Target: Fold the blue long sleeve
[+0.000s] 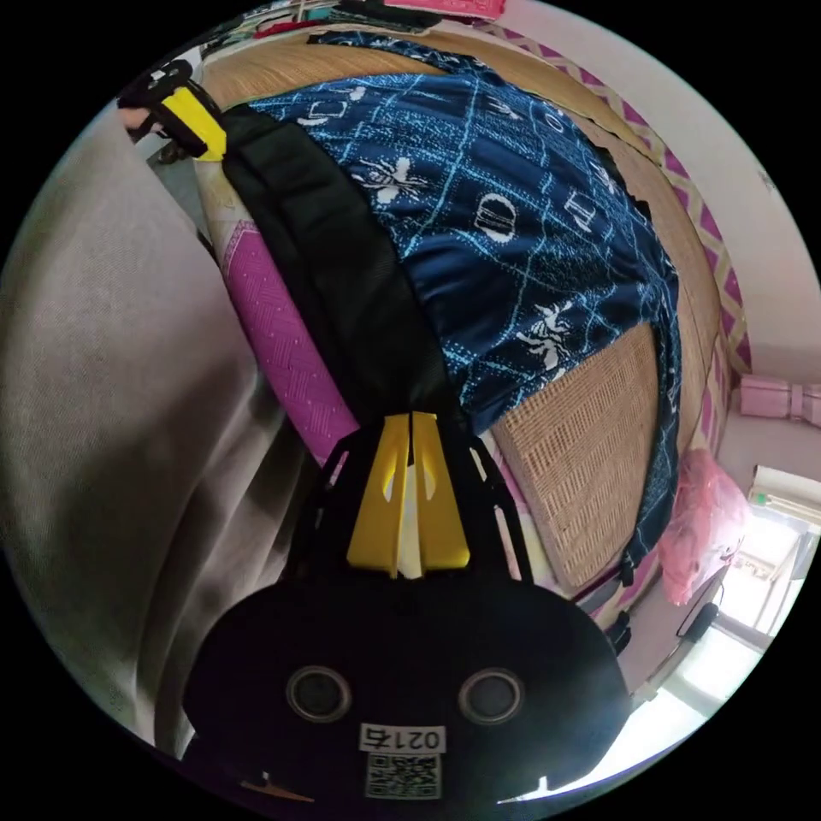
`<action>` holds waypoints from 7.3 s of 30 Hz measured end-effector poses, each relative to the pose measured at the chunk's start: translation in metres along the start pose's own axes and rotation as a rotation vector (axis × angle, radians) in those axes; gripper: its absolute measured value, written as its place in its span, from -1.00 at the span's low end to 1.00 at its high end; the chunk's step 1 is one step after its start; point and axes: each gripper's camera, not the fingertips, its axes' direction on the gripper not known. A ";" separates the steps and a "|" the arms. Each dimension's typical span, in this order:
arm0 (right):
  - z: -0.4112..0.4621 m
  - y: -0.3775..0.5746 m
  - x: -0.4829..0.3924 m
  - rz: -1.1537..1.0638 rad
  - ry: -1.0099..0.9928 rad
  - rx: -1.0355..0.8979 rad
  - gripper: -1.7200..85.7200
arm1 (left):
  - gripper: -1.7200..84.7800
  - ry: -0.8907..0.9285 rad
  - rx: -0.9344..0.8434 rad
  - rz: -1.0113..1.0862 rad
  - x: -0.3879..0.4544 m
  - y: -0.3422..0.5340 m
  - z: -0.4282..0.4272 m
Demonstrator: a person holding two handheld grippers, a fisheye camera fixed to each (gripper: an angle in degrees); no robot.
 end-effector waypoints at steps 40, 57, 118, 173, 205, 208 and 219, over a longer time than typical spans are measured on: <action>0.016 0.160 0.024 0.313 -0.184 0.063 -0.98 | -0.98 0.117 0.211 -0.346 0.005 0.057 -0.090; 0.118 0.457 0.313 1.711 -0.550 0.458 -0.82 | -0.98 -0.068 0.101 -0.494 0.050 0.065 -0.097; -0.144 -0.324 0.018 0.038 0.053 0.153 -0.97 | -0.98 0.099 0.343 -0.646 -0.373 0.187 0.039; -0.210 -0.016 0.100 0.780 -0.289 0.105 -0.98 | -0.98 0.067 1.063 -0.602 -0.409 0.051 -0.161; -0.028 0.181 0.213 0.993 -0.510 0.021 -0.98 | -0.92 -0.286 0.393 0.273 0.101 -0.509 -0.067; -0.015 0.177 0.218 0.988 -0.533 0.018 -0.98 | -0.85 -0.273 0.256 0.295 0.109 -0.528 -0.044; 0.012 0.143 0.231 0.827 -0.629 0.152 -0.97 | -0.81 0.122 0.485 0.482 0.074 -0.449 -0.136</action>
